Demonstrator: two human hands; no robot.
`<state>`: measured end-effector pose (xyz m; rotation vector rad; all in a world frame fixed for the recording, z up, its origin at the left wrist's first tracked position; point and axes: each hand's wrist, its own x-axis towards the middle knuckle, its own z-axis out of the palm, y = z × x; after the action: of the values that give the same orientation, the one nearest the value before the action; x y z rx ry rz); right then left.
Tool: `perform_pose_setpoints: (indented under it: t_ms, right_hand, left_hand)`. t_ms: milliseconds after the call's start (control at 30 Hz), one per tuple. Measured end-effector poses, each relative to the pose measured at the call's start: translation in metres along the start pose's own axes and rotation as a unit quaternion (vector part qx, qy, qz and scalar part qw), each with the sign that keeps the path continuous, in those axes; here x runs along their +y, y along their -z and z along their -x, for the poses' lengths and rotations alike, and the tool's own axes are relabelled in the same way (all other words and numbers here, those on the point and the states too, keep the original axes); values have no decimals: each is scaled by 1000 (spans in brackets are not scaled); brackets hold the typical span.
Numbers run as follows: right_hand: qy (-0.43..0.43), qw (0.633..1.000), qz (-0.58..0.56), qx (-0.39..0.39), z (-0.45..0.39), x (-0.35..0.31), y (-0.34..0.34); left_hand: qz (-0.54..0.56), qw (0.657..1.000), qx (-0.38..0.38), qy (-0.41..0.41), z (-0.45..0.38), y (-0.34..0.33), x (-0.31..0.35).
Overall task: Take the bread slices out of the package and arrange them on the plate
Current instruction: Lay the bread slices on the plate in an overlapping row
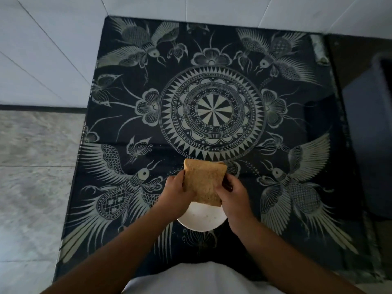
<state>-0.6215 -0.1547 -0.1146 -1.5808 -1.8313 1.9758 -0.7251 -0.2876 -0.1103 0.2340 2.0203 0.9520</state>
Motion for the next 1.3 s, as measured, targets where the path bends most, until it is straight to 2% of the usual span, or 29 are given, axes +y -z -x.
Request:
perform_pose_setpoints:
  t_ms: [233, 333, 1100, 1300]
  right_hand:
    - [15, 998, 56, -10, 4, 1, 1]
    - [28, 997, 72, -16, 5, 1, 0]
    - [16, 995, 93, -31, 26, 5, 7]
    - [35, 986, 162, -30, 32, 8, 4]
  left_hand:
    - [71, 996, 49, 11, 4, -7, -3]
    - [53, 997, 63, 9, 7, -9, -4]
    - [-20, 999, -10, -36, 37, -6, -9]
    - [-9, 999, 21, -30, 41, -9, -11]
